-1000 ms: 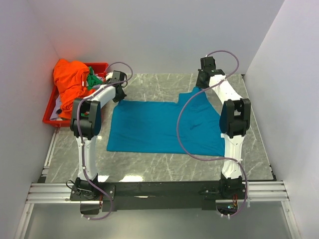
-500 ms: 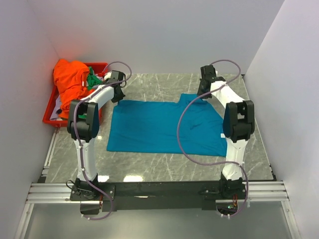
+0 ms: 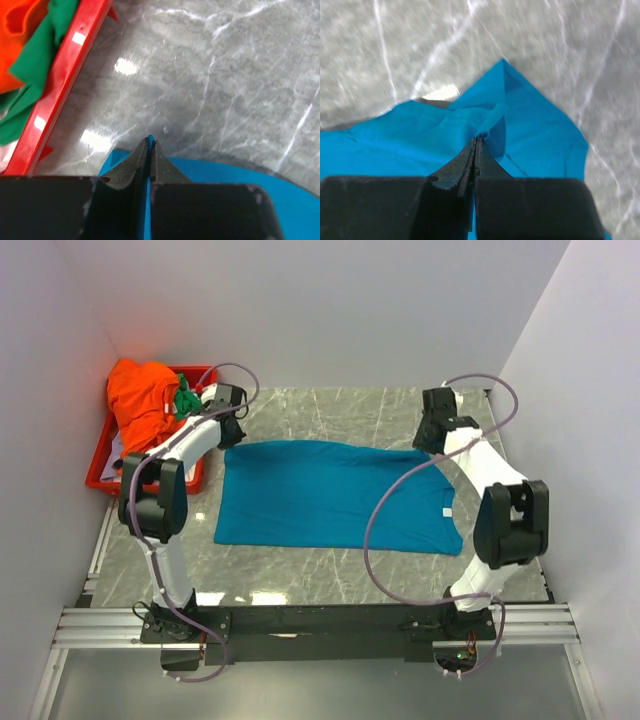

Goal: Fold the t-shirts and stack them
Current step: Fold the tshirt

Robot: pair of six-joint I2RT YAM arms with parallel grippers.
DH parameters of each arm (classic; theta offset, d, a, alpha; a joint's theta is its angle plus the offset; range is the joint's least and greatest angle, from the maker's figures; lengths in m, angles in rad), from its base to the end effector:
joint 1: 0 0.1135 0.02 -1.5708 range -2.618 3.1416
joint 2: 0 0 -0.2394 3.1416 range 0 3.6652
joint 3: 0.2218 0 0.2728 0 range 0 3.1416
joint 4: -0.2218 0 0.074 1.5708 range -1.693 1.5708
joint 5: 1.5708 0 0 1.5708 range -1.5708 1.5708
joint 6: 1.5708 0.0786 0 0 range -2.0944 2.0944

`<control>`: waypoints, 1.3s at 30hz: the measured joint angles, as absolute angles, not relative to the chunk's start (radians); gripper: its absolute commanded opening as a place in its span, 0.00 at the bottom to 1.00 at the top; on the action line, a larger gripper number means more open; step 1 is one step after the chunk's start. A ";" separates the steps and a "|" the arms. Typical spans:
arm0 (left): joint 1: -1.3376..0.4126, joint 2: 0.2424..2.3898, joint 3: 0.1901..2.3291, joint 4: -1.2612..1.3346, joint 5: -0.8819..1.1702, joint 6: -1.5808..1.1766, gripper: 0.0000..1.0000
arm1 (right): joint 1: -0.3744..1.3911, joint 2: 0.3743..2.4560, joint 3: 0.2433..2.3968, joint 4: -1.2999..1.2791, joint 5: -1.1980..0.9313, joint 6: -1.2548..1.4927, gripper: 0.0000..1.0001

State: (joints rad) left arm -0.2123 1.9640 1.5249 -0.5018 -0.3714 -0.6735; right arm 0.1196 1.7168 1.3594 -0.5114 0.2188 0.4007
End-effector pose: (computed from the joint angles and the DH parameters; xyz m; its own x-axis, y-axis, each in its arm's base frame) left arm 0.4604 -0.0701 0.1568 -0.6096 -0.4631 -0.6434 -0.5026 0.8534 -0.1382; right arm 0.4215 0.0335 0.1984 -0.6892 0.3007 -0.6592 0.3166 0.9433 0.0993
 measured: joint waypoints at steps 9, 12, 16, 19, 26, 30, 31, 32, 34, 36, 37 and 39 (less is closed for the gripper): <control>-0.247 1.827 1.378 -0.497 -0.391 -0.693 0.01 | 0.120 1.536 1.129 -0.498 0.223 0.434 0.00; -0.257 1.788 1.324 -0.496 -0.393 -0.704 0.01 | 0.120 1.480 1.065 -0.492 0.223 0.442 0.00; -0.266 1.758 1.270 -0.496 -0.397 -0.726 0.01 | 0.120 1.419 0.995 -0.484 0.222 0.452 0.00; -0.268 1.742 1.242 -0.496 -0.401 -0.739 0.01 | 0.120 1.376 0.951 -0.480 0.221 0.454 0.00; -0.274 1.703 1.180 -0.495 -0.418 -0.776 0.01 | 0.118 1.342 0.901 -0.473 0.221 0.456 0.00; -0.275 1.679 1.155 -0.498 -0.422 -0.787 0.01 | 0.107 1.317 0.888 -0.474 0.220 0.456 0.00; -0.275 1.672 1.150 -0.498 -0.424 -0.790 0.01 | 0.103 1.310 0.886 -0.472 0.220 0.456 0.00; -0.275 1.668 1.147 -0.498 -0.424 -0.791 0.01 | 0.100 1.302 0.882 -0.471 0.219 0.456 0.00; -0.275 1.660 1.139 -0.496 -0.424 -0.796 0.01 | 0.095 1.284 0.871 -0.471 0.218 0.456 0.00; -0.275 1.654 1.131 -0.496 -0.424 -0.801 0.01 | 0.093 1.269 0.855 -0.468 0.216 0.458 0.00; -0.275 1.652 1.127 -0.495 -0.424 -0.802 0.01 | 0.093 1.262 0.846 -0.465 0.215 0.459 0.00; -0.275 1.649 1.118 -0.492 -0.424 -0.807 0.01 | 0.093 1.252 0.825 -0.462 0.208 0.463 0.00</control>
